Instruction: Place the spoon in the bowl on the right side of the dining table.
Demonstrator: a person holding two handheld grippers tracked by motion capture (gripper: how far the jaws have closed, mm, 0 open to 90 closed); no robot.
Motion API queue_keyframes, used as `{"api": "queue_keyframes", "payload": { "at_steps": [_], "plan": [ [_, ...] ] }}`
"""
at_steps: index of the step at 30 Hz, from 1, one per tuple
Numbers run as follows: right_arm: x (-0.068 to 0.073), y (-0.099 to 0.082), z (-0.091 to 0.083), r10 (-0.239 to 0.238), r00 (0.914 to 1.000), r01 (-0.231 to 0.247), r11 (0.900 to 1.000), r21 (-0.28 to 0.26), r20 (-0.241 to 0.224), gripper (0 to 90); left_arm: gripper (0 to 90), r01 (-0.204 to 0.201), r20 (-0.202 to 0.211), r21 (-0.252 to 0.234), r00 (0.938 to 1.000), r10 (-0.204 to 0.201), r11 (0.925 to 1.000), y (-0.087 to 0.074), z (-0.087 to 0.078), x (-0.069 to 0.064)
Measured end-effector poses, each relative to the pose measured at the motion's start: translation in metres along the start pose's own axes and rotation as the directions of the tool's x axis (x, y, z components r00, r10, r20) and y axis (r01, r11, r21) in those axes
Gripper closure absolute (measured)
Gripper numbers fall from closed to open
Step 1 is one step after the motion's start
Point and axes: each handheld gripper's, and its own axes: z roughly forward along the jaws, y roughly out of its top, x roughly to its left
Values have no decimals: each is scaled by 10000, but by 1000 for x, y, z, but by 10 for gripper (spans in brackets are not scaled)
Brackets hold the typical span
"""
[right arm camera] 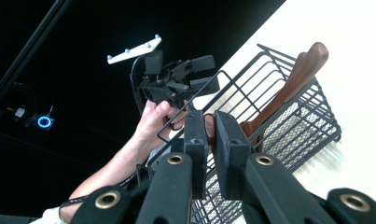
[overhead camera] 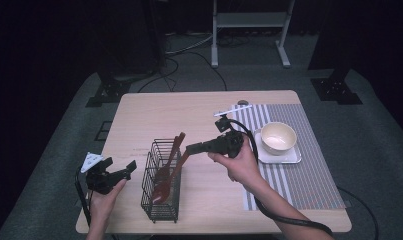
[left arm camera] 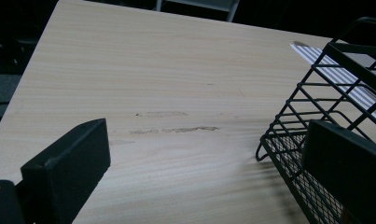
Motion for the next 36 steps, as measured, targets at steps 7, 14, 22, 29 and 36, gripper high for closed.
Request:
{"api": "queue_keyframes", "payload": {
  "at_steps": [7,14,22,29,36],
  "plan": [
    [-1,1,-5,113,9999,-113,9999,-106,-64,837,3,31,6,-16,10000,-31,10000,0,0,-1],
    [-2,2,-10,230,9996,-233,9995,-233,-132,837,2,23,-2,-14,10000,-23,10000,0,0,0],
    [-3,3,-15,321,9992,-329,9988,-351,-225,837,2,48,7,-16,10000,-48,10000,0,0,-1],
    [-6,4,-20,448,9987,-458,9981,-424,-233,837,2,28,1,-7,10000,-28,10000,0,0,-1],
    [-8,5,-27,577,9979,-592,9967,-557,-282,837,2,12,5,-2,10000,-12,10000,0,1,-1]
  ]
}}
